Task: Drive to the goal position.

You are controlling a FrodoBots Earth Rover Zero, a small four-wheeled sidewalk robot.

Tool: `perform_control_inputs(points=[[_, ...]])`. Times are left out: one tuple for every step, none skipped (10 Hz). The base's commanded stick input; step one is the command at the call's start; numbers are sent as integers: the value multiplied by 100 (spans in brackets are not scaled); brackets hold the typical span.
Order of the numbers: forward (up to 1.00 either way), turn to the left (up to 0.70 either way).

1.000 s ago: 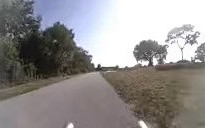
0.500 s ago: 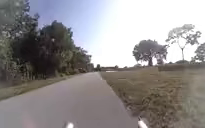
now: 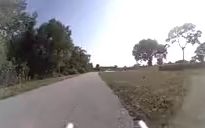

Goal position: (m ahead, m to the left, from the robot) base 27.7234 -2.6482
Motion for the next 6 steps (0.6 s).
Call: perform_control_inputs(points=[[100,29],[100,40],[100,40],[100,26],[100,2],[100,0]])
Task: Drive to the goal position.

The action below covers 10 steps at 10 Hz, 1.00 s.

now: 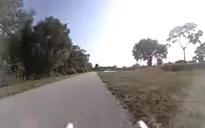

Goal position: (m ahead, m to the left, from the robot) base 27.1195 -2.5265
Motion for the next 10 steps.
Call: perform_control_inputs(points=[[100,0],[100,0],[100,0],[100,0],[100,0],[100,0],[100,0],[100,0],[100,0],[100,0]])
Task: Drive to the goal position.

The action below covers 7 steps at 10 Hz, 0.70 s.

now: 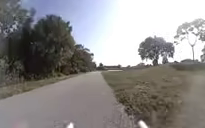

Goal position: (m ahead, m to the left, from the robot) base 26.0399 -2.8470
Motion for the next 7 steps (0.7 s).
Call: perform_control_inputs(points=[[100,0],[100,0],[100,0],[100,0],[100,37],[100,40],[100,17]])
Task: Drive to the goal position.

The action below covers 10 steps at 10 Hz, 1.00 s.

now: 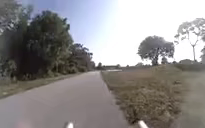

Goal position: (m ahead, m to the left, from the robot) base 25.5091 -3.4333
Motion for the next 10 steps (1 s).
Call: perform_control_inputs(points=[[100,4],[100,2],[100,0],[100,0],[100,0],[100,0],[100,0],[100,0],[100,0],[100,0]])
